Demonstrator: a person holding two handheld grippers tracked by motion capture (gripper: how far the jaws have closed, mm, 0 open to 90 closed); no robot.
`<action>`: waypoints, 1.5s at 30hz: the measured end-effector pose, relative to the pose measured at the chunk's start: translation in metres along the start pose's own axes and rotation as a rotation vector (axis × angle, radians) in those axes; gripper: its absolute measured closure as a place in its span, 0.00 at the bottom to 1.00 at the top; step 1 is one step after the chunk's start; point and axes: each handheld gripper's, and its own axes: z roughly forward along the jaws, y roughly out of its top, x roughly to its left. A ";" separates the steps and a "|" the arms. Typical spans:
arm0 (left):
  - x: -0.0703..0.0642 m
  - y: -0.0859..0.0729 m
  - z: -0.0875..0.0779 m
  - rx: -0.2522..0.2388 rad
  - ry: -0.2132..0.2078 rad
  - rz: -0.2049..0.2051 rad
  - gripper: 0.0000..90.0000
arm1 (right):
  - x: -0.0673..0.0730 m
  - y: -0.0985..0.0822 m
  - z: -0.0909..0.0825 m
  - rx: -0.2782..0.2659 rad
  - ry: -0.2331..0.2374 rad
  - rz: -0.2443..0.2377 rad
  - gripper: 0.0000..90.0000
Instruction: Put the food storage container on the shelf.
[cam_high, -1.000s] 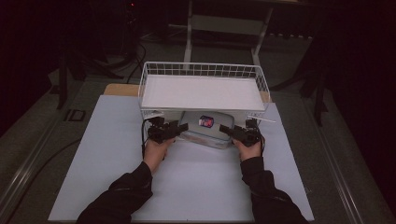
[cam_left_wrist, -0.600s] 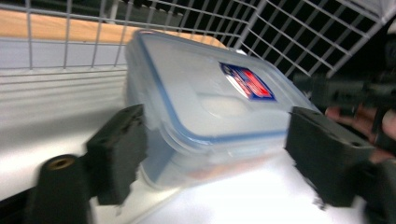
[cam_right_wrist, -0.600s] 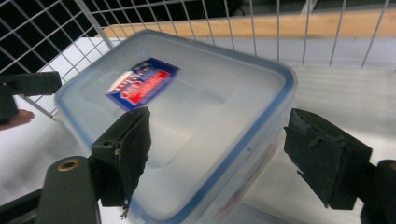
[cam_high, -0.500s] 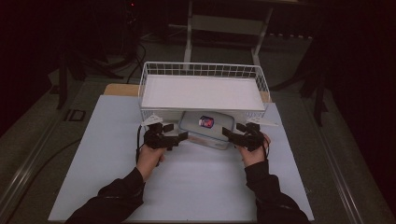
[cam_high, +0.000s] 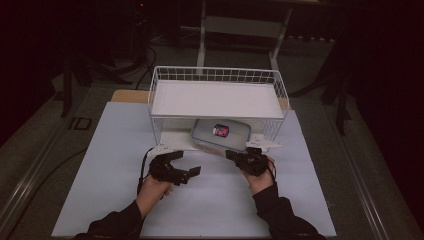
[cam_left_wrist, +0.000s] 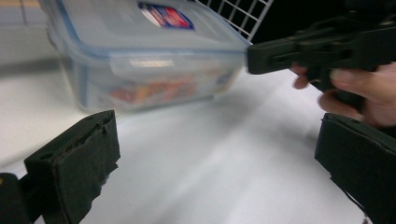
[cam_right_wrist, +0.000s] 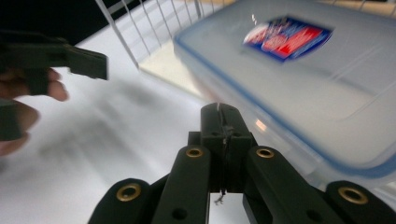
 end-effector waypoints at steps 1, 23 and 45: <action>-0.001 -0.003 0.000 0.005 0.000 -0.002 0.00 | 0.000 -0.001 0.002 0.008 -0.001 -0.001 1.00; 0.001 -0.012 -0.009 -0.052 0.062 0.027 0.00 | -0.032 0.003 0.041 0.041 -0.138 0.056 1.00; -0.002 -0.012 -0.009 -0.037 0.059 0.062 0.00 | -0.036 0.014 0.061 -0.008 -0.101 0.113 0.92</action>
